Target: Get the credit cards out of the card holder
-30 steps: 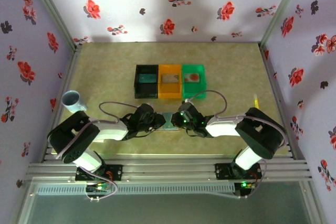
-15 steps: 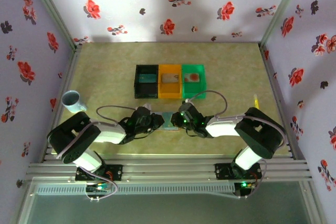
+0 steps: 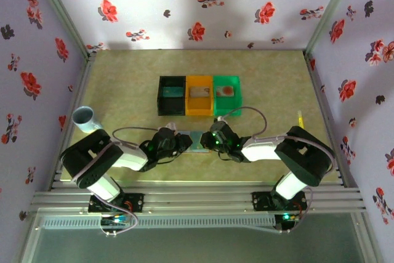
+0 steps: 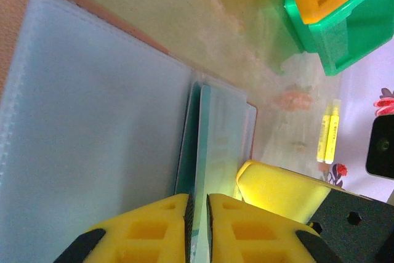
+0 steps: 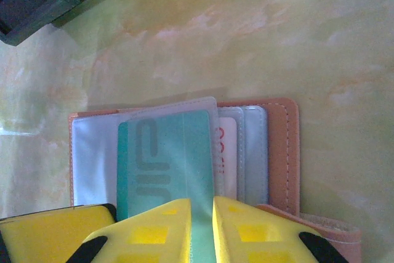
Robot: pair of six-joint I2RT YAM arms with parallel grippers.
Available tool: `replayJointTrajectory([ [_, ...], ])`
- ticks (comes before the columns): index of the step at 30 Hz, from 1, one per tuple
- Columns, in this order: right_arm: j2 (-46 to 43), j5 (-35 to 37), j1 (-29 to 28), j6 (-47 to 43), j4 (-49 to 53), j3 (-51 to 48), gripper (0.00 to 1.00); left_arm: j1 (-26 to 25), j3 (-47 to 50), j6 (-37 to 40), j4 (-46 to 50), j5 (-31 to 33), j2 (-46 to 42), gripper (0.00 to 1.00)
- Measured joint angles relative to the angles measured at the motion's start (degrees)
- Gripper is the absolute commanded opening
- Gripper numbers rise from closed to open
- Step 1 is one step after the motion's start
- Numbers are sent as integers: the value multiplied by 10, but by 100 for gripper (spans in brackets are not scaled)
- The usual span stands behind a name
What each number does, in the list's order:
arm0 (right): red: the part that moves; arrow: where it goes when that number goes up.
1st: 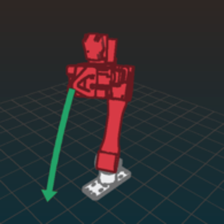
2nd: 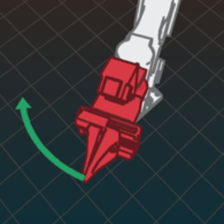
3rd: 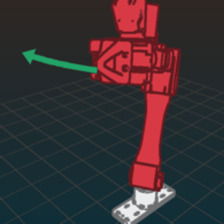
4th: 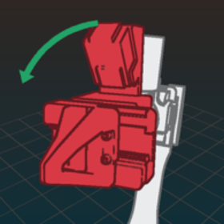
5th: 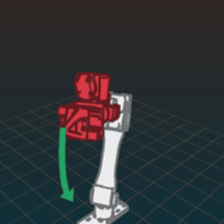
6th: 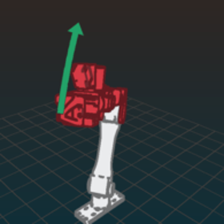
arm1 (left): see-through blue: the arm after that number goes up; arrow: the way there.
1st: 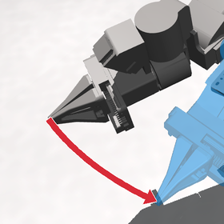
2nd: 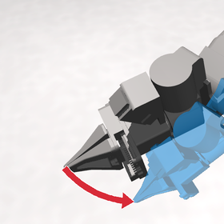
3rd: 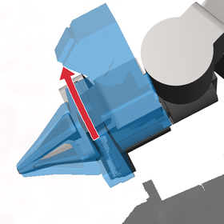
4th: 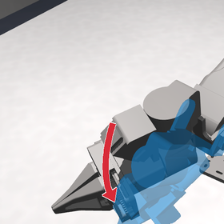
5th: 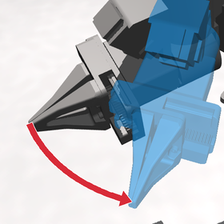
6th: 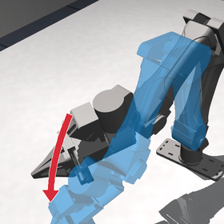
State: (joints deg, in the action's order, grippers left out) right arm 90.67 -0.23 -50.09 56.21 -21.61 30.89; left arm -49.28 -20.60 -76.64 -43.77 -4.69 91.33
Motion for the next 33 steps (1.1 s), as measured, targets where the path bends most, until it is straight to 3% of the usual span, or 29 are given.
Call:
replayJointTrajectory([
  [19, 0, -1, 3, 9, -5, -3, 19, 0, 2, -10, -17, 1, 5, 0],
  [33, -2, -2, 3, 9, -5, -4, 19, 0, 6, -10, -17, -1, 3, 0],
])
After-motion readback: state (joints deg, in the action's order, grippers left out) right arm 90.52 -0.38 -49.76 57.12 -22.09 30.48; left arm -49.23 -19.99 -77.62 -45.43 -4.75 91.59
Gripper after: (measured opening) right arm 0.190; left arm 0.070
